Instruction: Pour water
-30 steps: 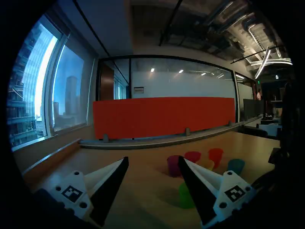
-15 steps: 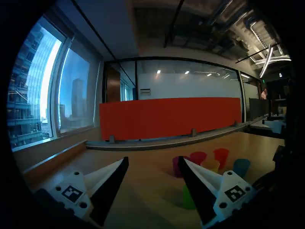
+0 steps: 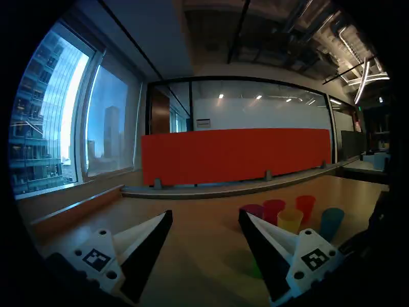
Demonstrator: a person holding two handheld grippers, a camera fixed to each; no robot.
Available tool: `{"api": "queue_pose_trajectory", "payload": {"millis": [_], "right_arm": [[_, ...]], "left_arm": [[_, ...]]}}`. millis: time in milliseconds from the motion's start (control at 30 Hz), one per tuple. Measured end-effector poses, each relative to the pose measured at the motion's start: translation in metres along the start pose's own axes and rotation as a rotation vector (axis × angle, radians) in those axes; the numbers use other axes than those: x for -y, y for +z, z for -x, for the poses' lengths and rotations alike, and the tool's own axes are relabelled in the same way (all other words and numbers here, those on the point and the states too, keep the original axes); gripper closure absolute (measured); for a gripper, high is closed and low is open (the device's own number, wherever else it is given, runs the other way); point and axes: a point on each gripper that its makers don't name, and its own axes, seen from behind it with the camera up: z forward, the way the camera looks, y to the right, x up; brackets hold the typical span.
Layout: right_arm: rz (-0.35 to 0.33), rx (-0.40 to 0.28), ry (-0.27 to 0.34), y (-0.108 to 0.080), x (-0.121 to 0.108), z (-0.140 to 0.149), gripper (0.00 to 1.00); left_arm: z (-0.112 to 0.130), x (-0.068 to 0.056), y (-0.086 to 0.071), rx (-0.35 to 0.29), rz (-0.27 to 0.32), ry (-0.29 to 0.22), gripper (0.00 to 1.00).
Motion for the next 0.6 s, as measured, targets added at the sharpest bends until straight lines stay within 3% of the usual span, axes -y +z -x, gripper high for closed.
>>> {"api": "queue_pose_trajectory", "payload": {"millis": [267,600], "right_arm": [[0.010,0.011,0.007,-0.001,-0.001,0.002,0.00],[0.005,0.014,0.011,0.004,0.006,-0.001,0.00]], "left_arm": [[0.014,-0.002,0.003,-0.009,0.006,-0.007,0.04],[0.023,0.010,0.008,-0.023,0.012,-0.006,0.04]]}}
